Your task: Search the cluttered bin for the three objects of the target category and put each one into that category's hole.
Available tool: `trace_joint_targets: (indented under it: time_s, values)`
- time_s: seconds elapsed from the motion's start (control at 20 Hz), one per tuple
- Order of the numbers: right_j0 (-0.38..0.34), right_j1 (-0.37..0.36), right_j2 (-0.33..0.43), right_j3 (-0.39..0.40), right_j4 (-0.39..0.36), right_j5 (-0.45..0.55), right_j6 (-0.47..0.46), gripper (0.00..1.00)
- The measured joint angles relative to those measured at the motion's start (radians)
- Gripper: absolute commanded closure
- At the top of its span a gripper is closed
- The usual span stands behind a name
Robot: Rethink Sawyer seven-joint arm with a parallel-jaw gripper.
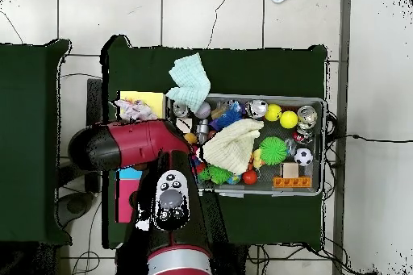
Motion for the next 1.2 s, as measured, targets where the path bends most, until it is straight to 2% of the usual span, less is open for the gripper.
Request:
trace_joint_targets:
  time_s: [0.75, 1.2]
  values:
    - [0.013, 0.029, -0.003, -0.045, 0.002, -0.018, 0.0, 1.0]
    - [0.032, 0.055, -0.031, -0.093, 0.002, -0.017, 0.0, 1.0]
